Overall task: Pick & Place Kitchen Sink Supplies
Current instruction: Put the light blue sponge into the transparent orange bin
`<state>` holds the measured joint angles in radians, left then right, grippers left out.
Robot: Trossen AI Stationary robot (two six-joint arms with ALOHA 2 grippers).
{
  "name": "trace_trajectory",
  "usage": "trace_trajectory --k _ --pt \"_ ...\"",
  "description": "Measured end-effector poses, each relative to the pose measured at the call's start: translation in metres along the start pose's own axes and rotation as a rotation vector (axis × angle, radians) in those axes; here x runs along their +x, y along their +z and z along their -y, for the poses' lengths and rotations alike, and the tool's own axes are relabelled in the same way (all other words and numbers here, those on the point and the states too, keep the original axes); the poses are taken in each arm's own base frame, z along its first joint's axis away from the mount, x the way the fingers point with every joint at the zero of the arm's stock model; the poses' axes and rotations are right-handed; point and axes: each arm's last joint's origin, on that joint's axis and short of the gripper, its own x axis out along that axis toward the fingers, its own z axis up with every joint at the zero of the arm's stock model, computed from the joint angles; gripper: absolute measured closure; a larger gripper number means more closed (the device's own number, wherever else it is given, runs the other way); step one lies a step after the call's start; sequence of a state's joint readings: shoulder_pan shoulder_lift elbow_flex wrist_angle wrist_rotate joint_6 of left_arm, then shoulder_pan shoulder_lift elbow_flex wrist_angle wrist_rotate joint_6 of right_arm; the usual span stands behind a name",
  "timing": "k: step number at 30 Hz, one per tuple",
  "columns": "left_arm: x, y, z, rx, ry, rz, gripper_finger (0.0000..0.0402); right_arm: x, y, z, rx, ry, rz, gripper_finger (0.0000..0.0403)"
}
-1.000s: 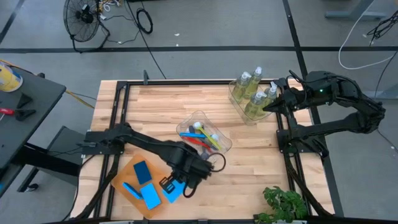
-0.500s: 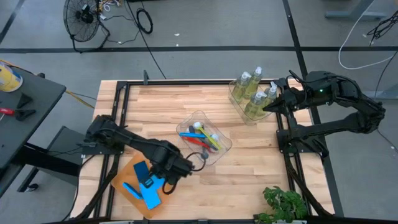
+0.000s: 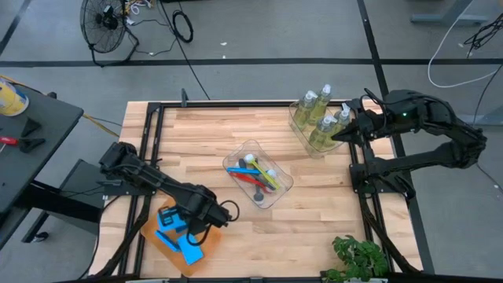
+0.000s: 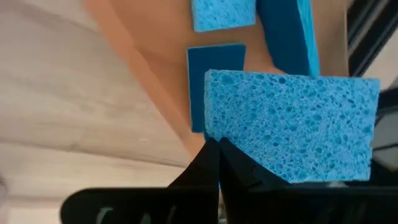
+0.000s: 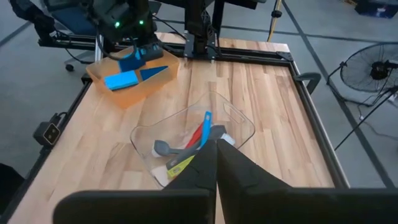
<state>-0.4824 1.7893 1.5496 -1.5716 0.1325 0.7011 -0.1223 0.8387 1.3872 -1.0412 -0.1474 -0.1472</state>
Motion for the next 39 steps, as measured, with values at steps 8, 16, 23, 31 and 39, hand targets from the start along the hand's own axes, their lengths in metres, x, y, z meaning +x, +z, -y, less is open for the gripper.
trace_trajectory --k 8,16,23,31,39 --pt "0.015 0.005 -0.007 0.130 0.042 0.032 0.0401 0.011 0.002 0.002 0.016 0.004 -0.032 0.0395" --pt "0.040 0.009 -0.003 0.221 -0.013 0.047 0.0401 0.020 0.004 0.004 0.017 0.008 -0.061 0.0395" --pt "0.055 0.008 0.003 0.260 -0.085 0.038 0.0402 0.022 0.003 0.004 0.019 0.010 -0.075 0.0395" --pt "0.055 0.008 0.004 0.247 -0.110 0.064 0.0389 0.023 0.003 0.004 0.020 0.011 -0.083 0.0395" --pt "0.055 0.009 0.004 0.231 -0.122 0.076 0.0379 0.023 0.003 0.004 0.020 0.011 -0.083 0.0395"
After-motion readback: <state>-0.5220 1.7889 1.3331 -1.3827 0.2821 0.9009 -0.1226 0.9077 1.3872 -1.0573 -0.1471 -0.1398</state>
